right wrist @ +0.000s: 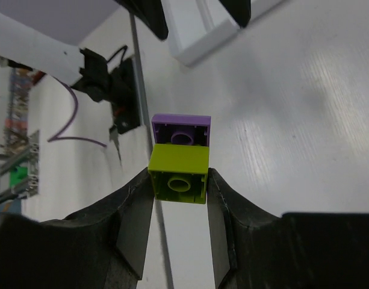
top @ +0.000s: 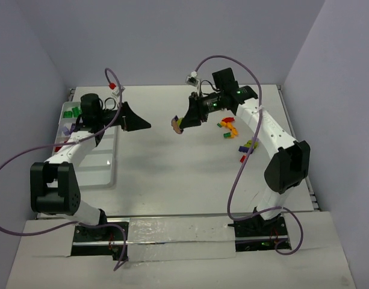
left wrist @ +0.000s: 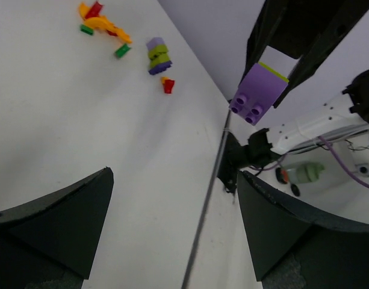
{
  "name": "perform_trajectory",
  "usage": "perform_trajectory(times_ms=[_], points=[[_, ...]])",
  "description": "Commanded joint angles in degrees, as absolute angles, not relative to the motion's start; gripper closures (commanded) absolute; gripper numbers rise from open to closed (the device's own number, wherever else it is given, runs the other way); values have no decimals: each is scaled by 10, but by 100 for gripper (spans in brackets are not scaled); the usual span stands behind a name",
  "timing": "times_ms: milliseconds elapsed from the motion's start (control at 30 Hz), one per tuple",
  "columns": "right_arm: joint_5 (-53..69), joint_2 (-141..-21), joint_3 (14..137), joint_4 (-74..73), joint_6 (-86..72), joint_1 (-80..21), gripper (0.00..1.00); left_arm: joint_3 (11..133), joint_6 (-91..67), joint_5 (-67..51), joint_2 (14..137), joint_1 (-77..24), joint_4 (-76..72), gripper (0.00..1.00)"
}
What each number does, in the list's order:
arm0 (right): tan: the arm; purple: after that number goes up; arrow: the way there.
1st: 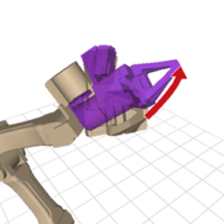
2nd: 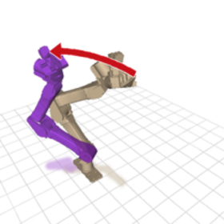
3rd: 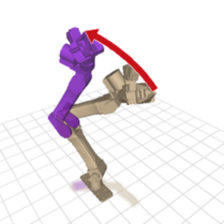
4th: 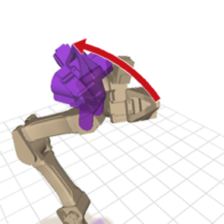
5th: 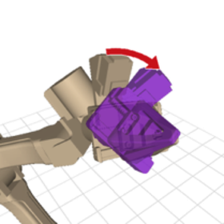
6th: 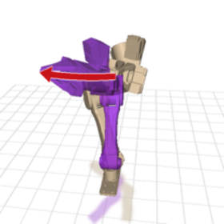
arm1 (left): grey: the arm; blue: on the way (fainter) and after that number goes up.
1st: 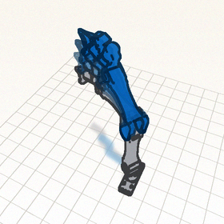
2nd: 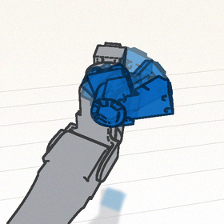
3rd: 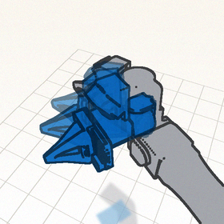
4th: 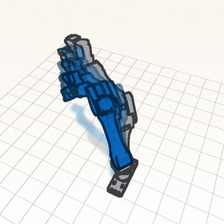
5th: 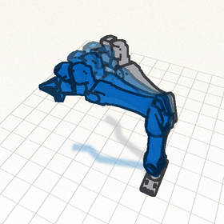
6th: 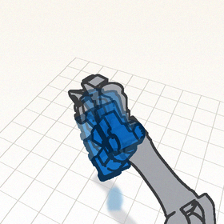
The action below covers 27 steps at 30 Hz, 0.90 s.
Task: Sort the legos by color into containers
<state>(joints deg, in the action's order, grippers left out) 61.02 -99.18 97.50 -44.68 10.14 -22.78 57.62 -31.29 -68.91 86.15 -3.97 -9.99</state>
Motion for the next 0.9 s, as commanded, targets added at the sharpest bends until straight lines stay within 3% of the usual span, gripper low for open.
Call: perform_trajectory(times_ms=[0,67,267,400,667,867], points=[[693,-979,920,-178,-126,-233,100,560,-486,-736,845,-73,-323,8],[702,-977,901,-118,-177,-235,100,549,-507,-737,848,-85,-355,8],[730,-981,844,60,-327,-238,100,508,-727,-721,873,-105,-678,8],[743,-982,831,135,-395,-241,100,525,-697,-709,881,-116,-641,11],[746,-983,831,132,-390,-250,100,551,-675,-696,887,-126,-584,15],[744,-983,830,125,-382,-258,100,557,-711,-692,892,-128,-620,20]])
